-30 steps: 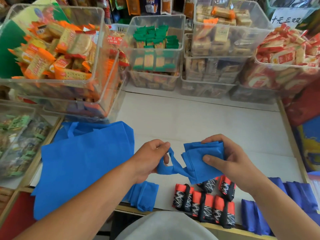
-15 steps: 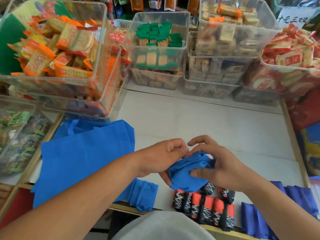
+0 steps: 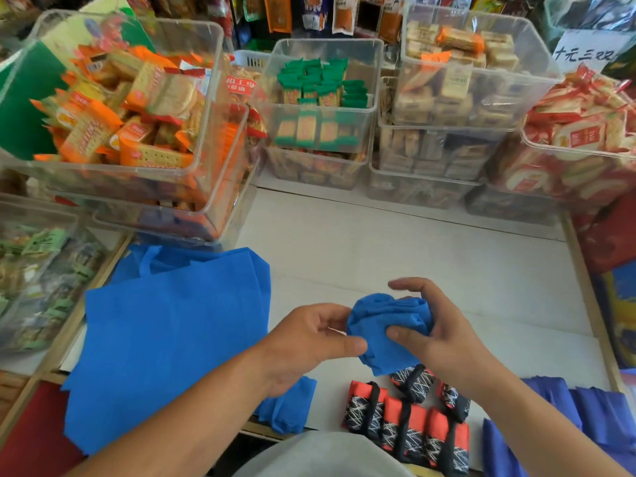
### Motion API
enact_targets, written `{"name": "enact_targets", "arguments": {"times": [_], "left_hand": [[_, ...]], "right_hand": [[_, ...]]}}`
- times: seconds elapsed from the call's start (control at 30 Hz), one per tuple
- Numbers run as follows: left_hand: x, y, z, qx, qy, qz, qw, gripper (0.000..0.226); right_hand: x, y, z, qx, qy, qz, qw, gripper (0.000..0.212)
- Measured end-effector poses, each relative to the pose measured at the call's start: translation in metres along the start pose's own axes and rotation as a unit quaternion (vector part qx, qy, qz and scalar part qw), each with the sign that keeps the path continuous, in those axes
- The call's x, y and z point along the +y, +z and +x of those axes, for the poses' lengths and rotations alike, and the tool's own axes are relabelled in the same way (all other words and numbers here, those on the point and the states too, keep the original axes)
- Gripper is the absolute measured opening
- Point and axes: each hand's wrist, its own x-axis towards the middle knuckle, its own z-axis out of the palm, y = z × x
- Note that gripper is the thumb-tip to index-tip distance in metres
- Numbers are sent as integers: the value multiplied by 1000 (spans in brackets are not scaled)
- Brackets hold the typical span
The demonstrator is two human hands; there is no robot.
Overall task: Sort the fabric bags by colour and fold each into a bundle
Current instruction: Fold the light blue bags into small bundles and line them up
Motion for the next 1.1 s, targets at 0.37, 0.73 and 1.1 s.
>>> {"name": "enact_targets", "arguments": {"times": [0.37,0.73,1.1], "left_hand": [[-10,1,-5,91,43,85,991,26],[-19,32,-8,238,130,212,939,7],[-15,22,1,307,137,330,882,3]], "right_hand": [[3,-4,7,19,11,-27,999,29],[17,35,13,151,31,-178,972,41],[3,67,10,25,-2,-154,988,30]]}}
